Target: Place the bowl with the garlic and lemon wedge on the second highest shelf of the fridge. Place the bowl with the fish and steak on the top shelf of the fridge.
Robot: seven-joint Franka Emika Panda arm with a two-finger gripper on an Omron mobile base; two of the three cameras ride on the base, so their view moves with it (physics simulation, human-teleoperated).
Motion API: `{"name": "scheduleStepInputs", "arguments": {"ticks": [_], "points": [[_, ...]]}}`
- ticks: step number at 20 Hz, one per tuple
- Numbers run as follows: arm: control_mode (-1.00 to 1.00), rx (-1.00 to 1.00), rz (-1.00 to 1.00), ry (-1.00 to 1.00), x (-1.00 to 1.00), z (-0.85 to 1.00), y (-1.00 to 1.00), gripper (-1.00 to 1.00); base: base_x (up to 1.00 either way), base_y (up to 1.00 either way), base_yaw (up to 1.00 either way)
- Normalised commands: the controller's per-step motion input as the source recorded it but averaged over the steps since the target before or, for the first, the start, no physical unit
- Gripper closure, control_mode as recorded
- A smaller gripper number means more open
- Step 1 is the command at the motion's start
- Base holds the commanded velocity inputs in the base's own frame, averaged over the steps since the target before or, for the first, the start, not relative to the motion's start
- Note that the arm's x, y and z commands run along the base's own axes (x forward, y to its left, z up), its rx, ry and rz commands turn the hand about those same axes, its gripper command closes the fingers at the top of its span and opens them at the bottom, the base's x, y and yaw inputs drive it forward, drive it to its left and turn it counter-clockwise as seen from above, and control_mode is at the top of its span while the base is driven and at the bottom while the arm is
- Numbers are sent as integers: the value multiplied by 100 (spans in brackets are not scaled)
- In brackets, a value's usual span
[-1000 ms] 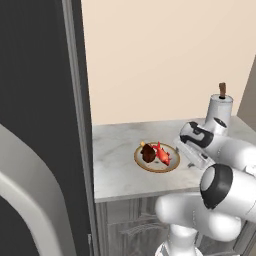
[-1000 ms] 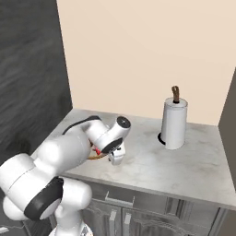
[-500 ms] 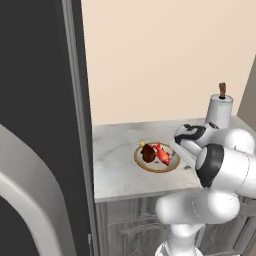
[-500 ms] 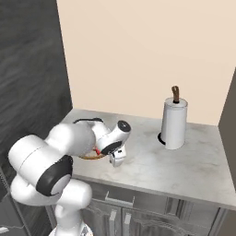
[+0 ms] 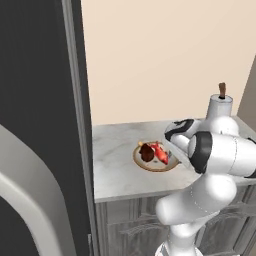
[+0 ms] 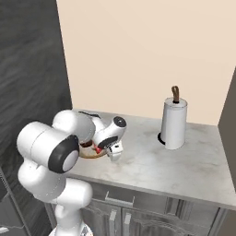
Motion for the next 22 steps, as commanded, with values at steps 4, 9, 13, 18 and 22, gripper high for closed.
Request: {"name": "scheduleStepInputs", "arguments": {"ticks": [4,9,13,18,22], "points": [[-100,0,0,0,-1,0,1,100,0,0,0],[-100,0,0,-9,-29,36,0,100,0,0,0],[-100,0,-4,-14,-65,78,0,100,0,0,0],[-100,2,-8,-18,-82,80,0,100,0,0,0],[-100,9,-15,-24,-91,85,-1,100,0,0,0]]}}
